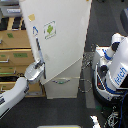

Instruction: Opening the fridge

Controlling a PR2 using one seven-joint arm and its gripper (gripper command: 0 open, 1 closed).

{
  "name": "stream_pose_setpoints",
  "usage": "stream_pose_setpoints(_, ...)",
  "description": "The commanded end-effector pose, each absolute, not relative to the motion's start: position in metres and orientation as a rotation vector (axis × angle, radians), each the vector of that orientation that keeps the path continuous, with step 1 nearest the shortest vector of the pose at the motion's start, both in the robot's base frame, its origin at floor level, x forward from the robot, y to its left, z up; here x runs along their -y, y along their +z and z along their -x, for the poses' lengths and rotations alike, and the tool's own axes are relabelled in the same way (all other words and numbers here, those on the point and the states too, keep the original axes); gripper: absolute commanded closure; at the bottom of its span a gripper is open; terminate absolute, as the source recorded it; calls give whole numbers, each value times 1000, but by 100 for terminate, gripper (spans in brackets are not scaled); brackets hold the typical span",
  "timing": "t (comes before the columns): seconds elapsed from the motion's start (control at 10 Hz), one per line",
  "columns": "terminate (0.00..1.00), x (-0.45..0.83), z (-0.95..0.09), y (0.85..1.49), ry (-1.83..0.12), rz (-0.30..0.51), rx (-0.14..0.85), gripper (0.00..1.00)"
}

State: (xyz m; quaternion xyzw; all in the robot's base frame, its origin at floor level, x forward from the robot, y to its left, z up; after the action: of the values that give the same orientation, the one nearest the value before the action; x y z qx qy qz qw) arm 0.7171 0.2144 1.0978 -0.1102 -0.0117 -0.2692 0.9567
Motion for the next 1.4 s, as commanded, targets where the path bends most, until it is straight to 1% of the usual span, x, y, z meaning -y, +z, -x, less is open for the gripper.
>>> stream_pose_setpoints(0.1, 0, 244, -397, 1218, -1249, 467, -50, 100)
stream_pose_setpoints(0.3, 0, 293, -357, 1230, -1329, 522, -60, 100)
stream_pose_setpoints(0.4, 0, 283, -344, 1238, -1376, 494, -36, 100)
stream_pose_setpoints(0.5, 0, 227, -384, 1225, -1284, 416, -1, 100)
stream_pose_setpoints(0.6, 0, 182, -427, 1202, -1222, 369, -12, 100)
stream_pose_setpoints(0.7, 0, 88, -435, 1198, -1401, 342, -1, 100)
stream_pose_setpoints(0.8, 0, 49, -440, 1199, -1437, 341, -7, 0)
stream_pose_setpoints(0.9, 0, -39, -472, 1190, -1407, 342, -72, 100)
stream_pose_setpoints(1.0, 0, -149, -514, 1161, -1339, 241, -198, 100)
stream_pose_setpoints(1.1, 0, -201, -531, 1141, -1285, 187, -266, 0)
stream_pose_setpoints(1.2, 0, -285, -587, 1061, -1074, -13, -357, 0)
stream_pose_setpoints(1.3, 0, -245, -596, 1050, -1091, -34, -326, 0)
stream_pose_setpoints(1.4, 0, -210, -653, 1002, -966, -130, -353, 0)
